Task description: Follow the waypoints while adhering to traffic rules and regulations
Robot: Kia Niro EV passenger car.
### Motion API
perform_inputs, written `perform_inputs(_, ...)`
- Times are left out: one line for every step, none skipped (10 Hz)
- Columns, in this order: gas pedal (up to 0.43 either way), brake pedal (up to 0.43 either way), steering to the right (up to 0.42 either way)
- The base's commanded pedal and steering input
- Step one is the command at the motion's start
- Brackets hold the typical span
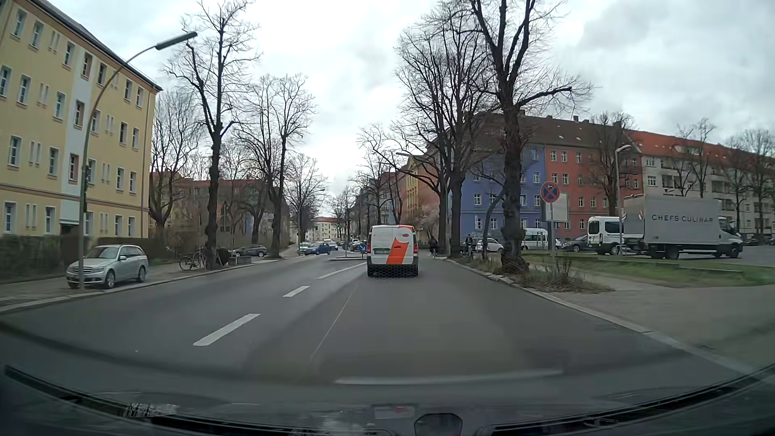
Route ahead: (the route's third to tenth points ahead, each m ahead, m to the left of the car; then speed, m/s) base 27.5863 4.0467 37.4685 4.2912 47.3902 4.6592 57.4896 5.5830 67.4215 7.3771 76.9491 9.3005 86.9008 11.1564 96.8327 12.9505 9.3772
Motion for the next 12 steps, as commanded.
perform_inputs(0.000, 0.012, 0.002)
perform_inputs(0.000, 0.012, 0.002)
perform_inputs(0.000, 0.012, 0.003)
perform_inputs(0.000, 0.012, 0.002)
perform_inputs(0.000, 0.012, 0.002)
perform_inputs(0.000, 0.012, 0.002)
perform_inputs(0.000, 0.012, 0.002)
perform_inputs(0.000, 0.012, 0.002)
perform_inputs(0.000, 0.012, 0.002)
perform_inputs(0.000, 0.012, 0.002)
perform_inputs(0.000, 0.012, 0.002)
perform_inputs(0.000, 0.012, 0.002)
